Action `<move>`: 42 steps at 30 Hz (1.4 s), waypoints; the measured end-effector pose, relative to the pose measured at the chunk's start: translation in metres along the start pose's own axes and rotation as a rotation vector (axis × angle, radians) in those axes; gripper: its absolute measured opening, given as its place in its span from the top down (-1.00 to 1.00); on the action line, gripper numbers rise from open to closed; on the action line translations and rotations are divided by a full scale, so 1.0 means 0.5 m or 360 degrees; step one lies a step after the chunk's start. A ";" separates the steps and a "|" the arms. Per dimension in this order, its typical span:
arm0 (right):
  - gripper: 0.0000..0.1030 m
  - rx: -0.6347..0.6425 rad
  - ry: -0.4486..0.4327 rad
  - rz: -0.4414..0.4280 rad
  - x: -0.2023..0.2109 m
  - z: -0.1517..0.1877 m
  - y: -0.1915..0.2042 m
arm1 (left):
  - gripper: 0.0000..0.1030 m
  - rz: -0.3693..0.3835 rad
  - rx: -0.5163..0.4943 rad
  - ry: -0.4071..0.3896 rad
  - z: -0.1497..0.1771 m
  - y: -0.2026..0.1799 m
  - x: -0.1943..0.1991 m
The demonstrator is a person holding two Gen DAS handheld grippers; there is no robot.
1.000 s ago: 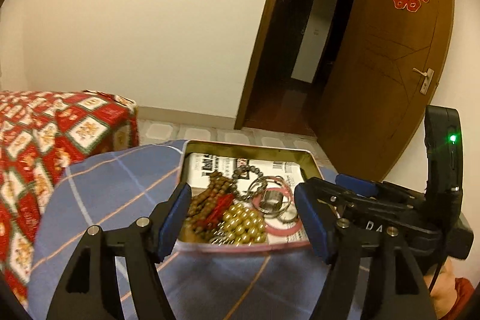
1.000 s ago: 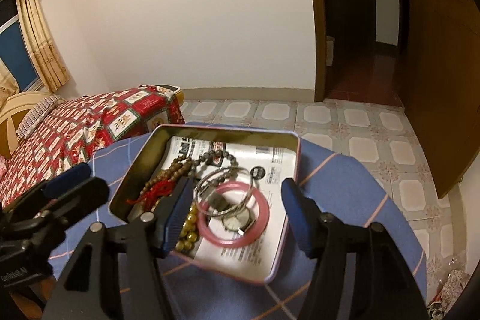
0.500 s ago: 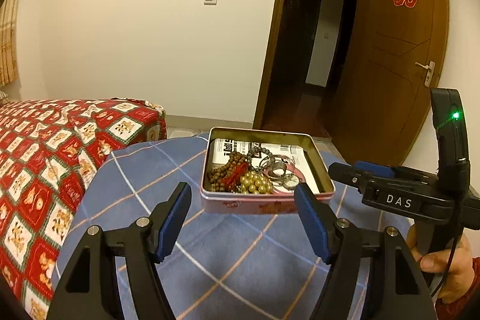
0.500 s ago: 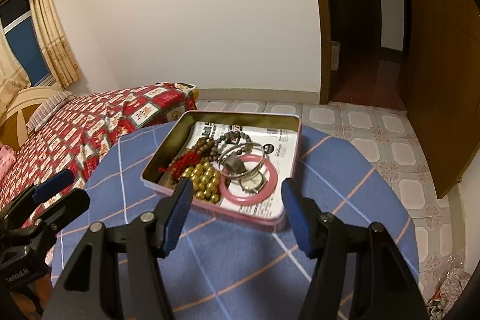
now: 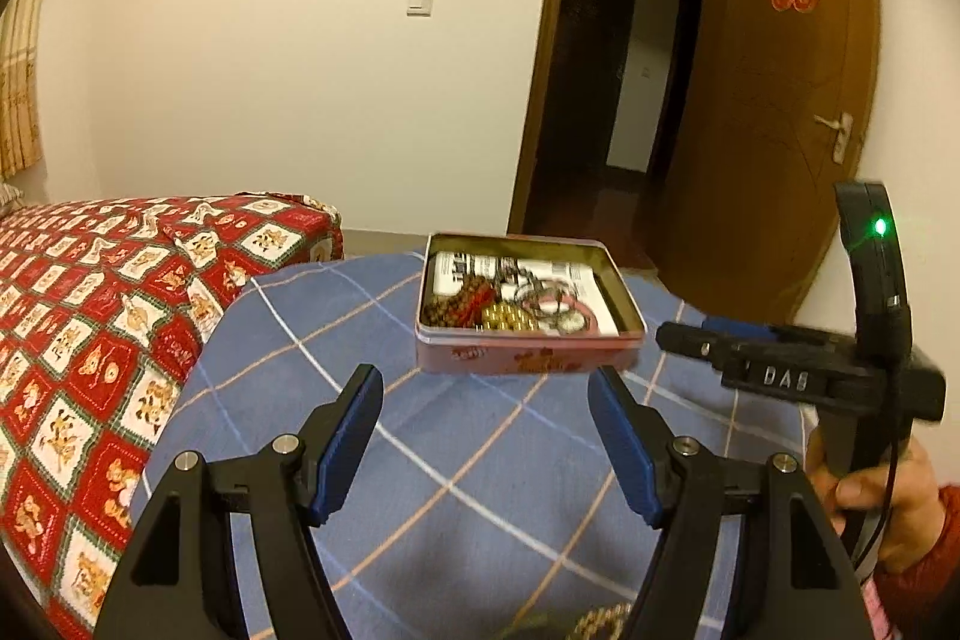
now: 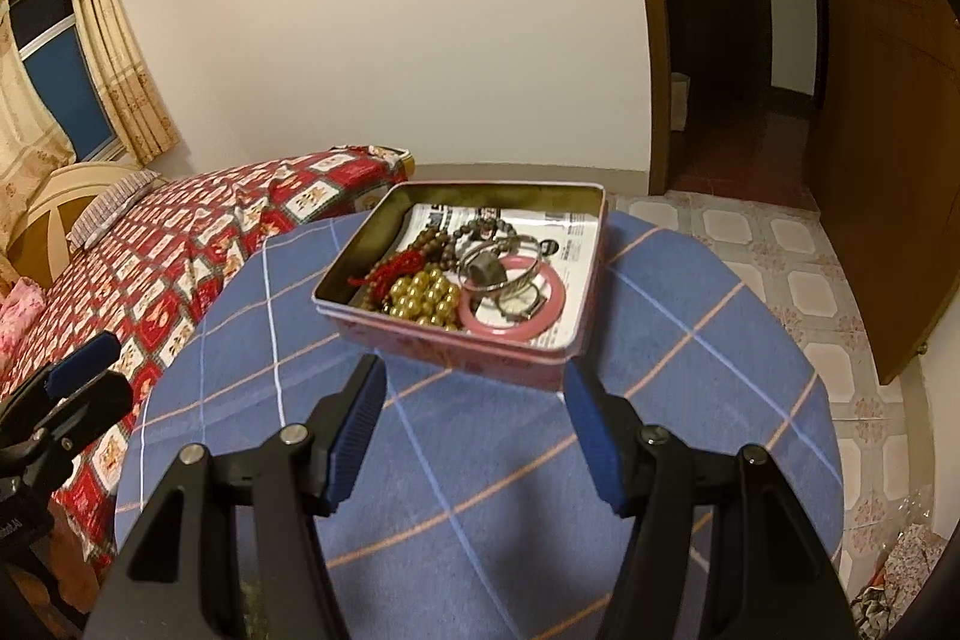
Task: Organize jewelry
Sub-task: 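Move both open tools back to the remaining jewelry on the table, then grasp the green jade bangle with the left tool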
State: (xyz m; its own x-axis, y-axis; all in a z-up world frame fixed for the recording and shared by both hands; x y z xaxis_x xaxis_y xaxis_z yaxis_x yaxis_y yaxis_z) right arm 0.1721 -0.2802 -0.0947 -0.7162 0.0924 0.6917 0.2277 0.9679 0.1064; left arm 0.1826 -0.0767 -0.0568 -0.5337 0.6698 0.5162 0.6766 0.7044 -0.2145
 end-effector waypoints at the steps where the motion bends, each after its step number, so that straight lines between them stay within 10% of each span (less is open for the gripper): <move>1: -0.26 0.0006 0.0002 -0.0006 0.003 0.005 0.000 | -0.38 0.0002 -0.0014 0.0019 0.010 -0.002 0.002; 23: -0.26 0.0288 0.0168 -0.0107 0.036 0.146 0.058 | -0.38 0.0282 -0.0193 0.0428 0.234 -0.097 0.026; 34: -0.26 0.0358 0.0179 -0.0139 0.051 0.167 0.084 | 0.68 0.0292 -0.0213 0.0573 0.276 -0.097 -0.010; 42: -0.26 0.0333 0.0213 -0.0147 0.041 0.175 0.083 | 0.83 0.0362 -0.0091 0.0507 0.258 -0.082 -0.002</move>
State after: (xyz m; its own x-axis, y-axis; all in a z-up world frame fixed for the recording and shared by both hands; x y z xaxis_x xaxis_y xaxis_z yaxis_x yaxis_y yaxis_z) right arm 0.1091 -0.2178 -0.1384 -0.6306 -0.0172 0.7759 0.0141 0.9993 0.0336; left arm 0.0901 -0.0757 -0.1554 -0.1886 0.6946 0.6942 0.7916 0.5259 -0.3112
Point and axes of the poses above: each gripper's, at about its wrist camera, not at the fingertips, and x roughly against the way its jaws point, y to its left, z to its underside, the point moved 7 cm from there along -x, roughly the way its jaws point, and after that the axes turned 10 degrees about z, right-handed, at the moved point
